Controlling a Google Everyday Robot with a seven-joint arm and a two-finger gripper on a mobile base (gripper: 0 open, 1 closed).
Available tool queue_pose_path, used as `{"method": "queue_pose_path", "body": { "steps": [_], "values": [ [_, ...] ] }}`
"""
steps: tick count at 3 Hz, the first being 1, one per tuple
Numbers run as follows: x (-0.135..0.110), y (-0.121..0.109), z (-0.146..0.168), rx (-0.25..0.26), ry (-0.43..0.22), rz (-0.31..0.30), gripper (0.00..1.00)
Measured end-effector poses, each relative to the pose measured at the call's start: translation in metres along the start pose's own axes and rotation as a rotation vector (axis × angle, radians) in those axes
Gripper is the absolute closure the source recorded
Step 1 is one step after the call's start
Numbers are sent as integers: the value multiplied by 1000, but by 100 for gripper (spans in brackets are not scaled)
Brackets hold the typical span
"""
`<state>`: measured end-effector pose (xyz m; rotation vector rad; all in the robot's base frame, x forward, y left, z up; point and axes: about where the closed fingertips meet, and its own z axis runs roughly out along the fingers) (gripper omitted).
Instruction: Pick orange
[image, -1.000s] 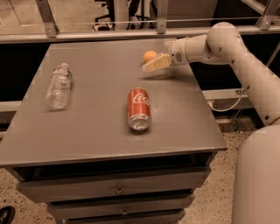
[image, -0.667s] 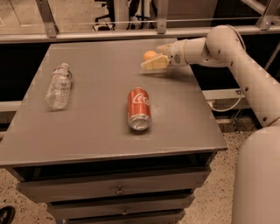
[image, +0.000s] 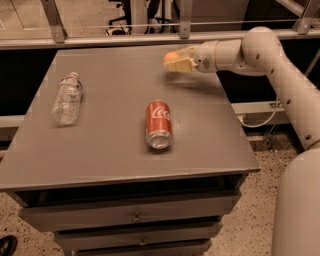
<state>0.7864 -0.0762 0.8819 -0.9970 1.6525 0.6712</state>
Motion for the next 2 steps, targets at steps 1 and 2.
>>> {"method": "queue_pose_path", "body": {
  "steps": [1,2],
  "values": [
    [-29,13,-15,-48,-50,-34,99],
    [-52,26,-51,-107,-76,-20,100]
  ]
}}
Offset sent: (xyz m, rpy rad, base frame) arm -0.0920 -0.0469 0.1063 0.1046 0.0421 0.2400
